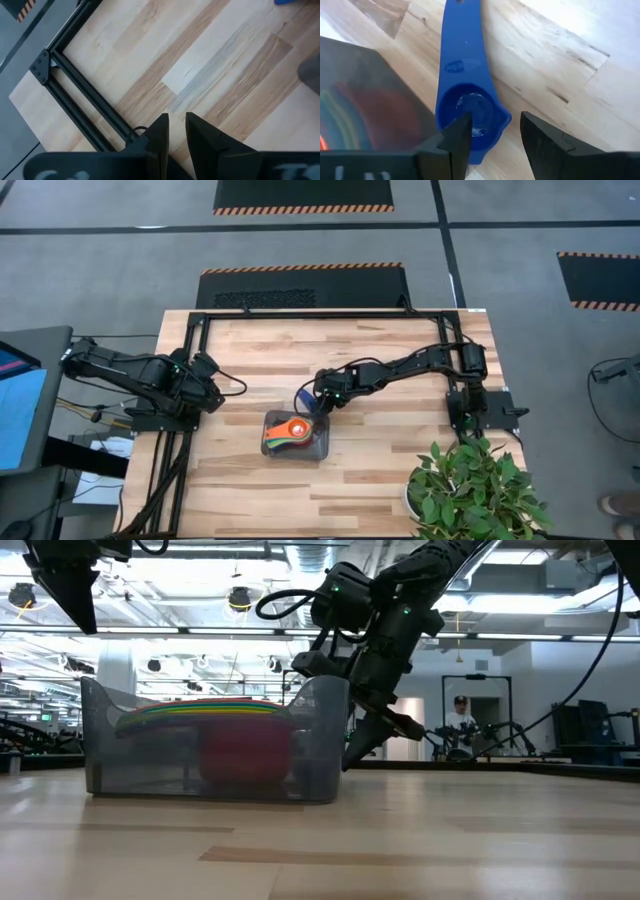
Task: Nest measuring cups in basket
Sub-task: Stack the dark blue measuring cup on top of the orange measuring cup into the bin, then return to Home Position
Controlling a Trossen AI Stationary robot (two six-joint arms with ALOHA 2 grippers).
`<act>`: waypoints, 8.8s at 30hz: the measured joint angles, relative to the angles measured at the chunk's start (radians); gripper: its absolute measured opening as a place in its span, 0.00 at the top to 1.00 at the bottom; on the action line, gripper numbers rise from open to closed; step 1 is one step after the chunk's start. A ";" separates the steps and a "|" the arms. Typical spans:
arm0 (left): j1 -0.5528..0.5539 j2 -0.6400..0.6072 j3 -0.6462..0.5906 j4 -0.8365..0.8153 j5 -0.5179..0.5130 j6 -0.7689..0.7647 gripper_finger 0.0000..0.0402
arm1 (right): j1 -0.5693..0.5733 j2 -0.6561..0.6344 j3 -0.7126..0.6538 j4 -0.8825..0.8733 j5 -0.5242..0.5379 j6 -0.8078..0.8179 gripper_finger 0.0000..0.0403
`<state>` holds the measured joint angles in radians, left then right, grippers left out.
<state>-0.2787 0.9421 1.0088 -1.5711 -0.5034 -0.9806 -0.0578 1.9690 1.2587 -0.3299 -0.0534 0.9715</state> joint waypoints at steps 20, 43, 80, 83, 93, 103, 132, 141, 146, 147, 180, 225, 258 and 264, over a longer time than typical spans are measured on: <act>0.000 0.000 0.000 0.000 -0.001 0.014 0.86 | -0.001 0.000 0.000 0.005 0.044 -0.056 0.50; 0.000 0.000 0.000 0.000 0.000 0.011 0.86 | -0.004 0.063 0.007 0.045 0.000 -0.063 0.77; 0.000 0.000 0.000 0.023 -0.001 -0.013 0.86 | 0.053 0.059 0.353 -0.104 -0.225 -0.871 0.95; 0.000 0.000 0.000 0.034 -0.001 -0.024 0.86 | 0.068 0.059 0.353 -0.105 -0.220 -0.903 0.95; 0.000 0.000 0.000 0.079 -0.001 -0.026 0.86 | 0.071 0.059 0.353 -0.104 -0.206 -0.957 0.83; 0.000 0.000 0.000 0.079 -0.001 -0.037 0.86 | 0.078 0.067 0.354 -0.093 -0.205 -0.980 0.79; 0.000 0.001 0.000 0.081 0.000 -0.037 0.86 | 0.078 0.067 0.354 -0.041 -0.180 -0.900 0.71; 0.000 0.000 0.000 0.081 0.000 -0.037 0.86 | 0.076 0.067 0.354 -0.019 -0.180 -0.882 0.57; 0.000 0.000 0.000 0.081 -0.001 -0.037 0.86 | 0.054 0.064 0.354 0.025 -0.181 -0.774 0.56; 0.000 0.001 0.000 0.081 -0.001 -0.037 0.86 | 0.046 0.063 0.357 0.035 -0.181 -0.729 0.56; 0.000 0.000 0.000 0.082 0.053 0.009 0.86 | 0.160 -0.520 -0.089 0.082 -0.398 -0.801 0.59; 0.000 0.000 0.000 0.082 0.052 0.008 0.86 | 0.133 -1.968 -1.251 0.414 -0.387 -0.818 0.63; -0.004 -0.196 -0.176 0.355 -0.089 0.064 0.86 | 0.100 -1.963 -1.253 0.413 -0.379 -0.885 0.63; -0.005 -0.512 -0.550 1.272 -0.051 0.602 0.86 | 0.100 -1.963 -1.253 0.413 -0.379 -0.883 0.65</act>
<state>-0.2835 0.4301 0.4590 -0.2994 -0.5540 -0.3784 0.0422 0.0059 0.0059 0.0831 -0.4328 0.0888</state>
